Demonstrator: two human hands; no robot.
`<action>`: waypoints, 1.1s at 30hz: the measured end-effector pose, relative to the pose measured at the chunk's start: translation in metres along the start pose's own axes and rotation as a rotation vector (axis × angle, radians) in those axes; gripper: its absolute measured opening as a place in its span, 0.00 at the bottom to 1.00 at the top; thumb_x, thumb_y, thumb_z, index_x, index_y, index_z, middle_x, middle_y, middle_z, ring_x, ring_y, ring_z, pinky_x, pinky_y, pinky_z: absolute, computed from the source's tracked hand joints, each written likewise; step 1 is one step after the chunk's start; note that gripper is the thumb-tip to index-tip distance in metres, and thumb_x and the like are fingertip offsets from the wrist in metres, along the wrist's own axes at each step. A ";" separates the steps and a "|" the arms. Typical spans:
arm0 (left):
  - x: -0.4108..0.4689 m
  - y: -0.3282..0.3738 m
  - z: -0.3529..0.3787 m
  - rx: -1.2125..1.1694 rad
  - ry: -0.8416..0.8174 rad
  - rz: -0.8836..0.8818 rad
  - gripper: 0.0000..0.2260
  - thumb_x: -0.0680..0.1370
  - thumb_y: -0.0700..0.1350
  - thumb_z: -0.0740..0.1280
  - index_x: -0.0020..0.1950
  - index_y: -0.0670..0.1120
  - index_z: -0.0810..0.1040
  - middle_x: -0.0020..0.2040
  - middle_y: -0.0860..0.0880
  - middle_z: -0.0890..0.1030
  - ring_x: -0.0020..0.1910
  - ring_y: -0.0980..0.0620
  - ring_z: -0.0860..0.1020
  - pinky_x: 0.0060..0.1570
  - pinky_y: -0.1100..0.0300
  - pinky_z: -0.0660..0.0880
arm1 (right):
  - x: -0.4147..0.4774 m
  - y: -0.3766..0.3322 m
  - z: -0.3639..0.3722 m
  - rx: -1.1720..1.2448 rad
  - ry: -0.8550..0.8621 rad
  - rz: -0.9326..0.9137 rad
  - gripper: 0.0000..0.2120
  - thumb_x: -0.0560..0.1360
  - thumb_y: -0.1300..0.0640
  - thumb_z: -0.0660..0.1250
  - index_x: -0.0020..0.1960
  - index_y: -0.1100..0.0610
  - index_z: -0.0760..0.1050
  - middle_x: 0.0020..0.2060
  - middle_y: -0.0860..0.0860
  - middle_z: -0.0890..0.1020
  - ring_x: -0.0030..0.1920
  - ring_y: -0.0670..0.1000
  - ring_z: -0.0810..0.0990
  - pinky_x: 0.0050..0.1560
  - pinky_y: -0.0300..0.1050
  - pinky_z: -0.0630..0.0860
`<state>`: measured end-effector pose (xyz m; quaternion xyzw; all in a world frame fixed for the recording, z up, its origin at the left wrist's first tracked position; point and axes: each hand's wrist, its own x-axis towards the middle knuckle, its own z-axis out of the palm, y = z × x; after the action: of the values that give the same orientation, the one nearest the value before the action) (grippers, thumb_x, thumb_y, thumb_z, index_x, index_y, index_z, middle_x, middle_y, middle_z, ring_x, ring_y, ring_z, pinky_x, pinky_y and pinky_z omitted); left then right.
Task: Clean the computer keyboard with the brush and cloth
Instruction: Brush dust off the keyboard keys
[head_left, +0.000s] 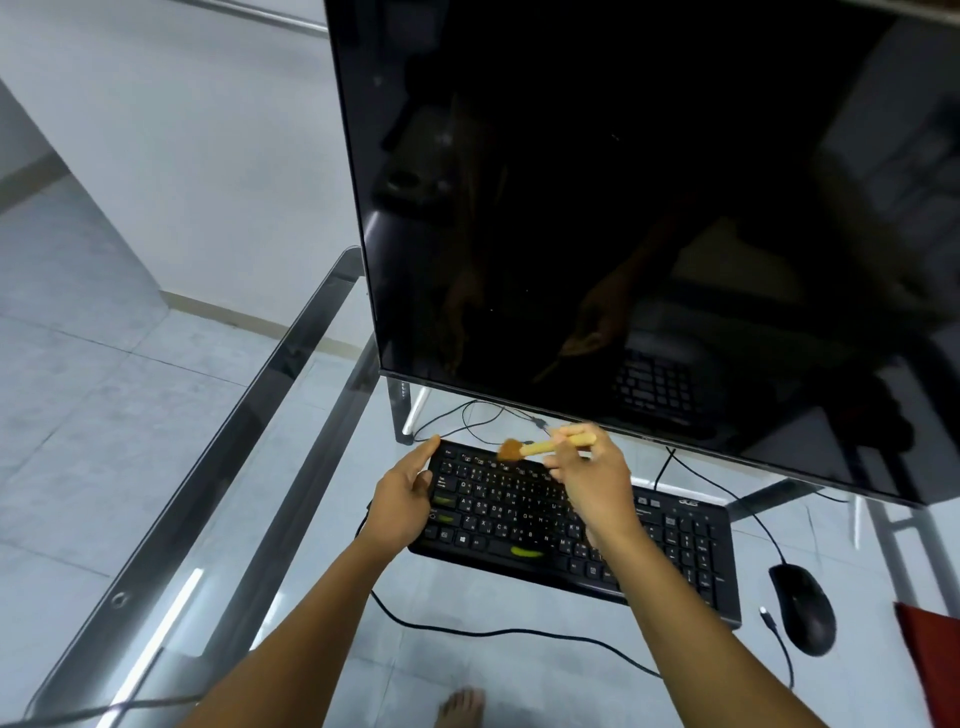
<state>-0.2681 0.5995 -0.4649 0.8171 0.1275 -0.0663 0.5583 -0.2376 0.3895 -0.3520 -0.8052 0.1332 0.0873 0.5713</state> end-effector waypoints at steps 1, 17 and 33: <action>0.000 0.001 -0.001 -0.001 -0.002 -0.002 0.24 0.81 0.33 0.56 0.73 0.54 0.68 0.67 0.48 0.75 0.64 0.48 0.76 0.63 0.50 0.75 | -0.004 -0.001 -0.002 0.001 -0.094 0.030 0.04 0.80 0.58 0.64 0.49 0.55 0.77 0.36 0.48 0.85 0.42 0.50 0.84 0.48 0.46 0.81; -0.002 0.008 -0.002 -0.028 0.003 -0.032 0.22 0.82 0.33 0.56 0.73 0.52 0.69 0.68 0.48 0.75 0.63 0.49 0.75 0.60 0.58 0.75 | -0.056 0.027 0.017 -0.282 -0.165 -0.457 0.06 0.79 0.56 0.64 0.44 0.53 0.70 0.38 0.47 0.81 0.39 0.45 0.81 0.41 0.42 0.78; -0.002 0.015 -0.010 -0.120 -0.036 -0.061 0.21 0.81 0.33 0.57 0.71 0.50 0.71 0.68 0.47 0.75 0.67 0.49 0.73 0.66 0.51 0.71 | -0.045 0.023 0.032 -0.322 -0.288 -0.357 0.06 0.79 0.57 0.65 0.43 0.56 0.72 0.34 0.49 0.82 0.35 0.46 0.82 0.39 0.46 0.80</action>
<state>-0.2661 0.6030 -0.4470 0.7767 0.1462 -0.0900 0.6061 -0.2872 0.4174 -0.3697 -0.8755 -0.1092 0.1189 0.4554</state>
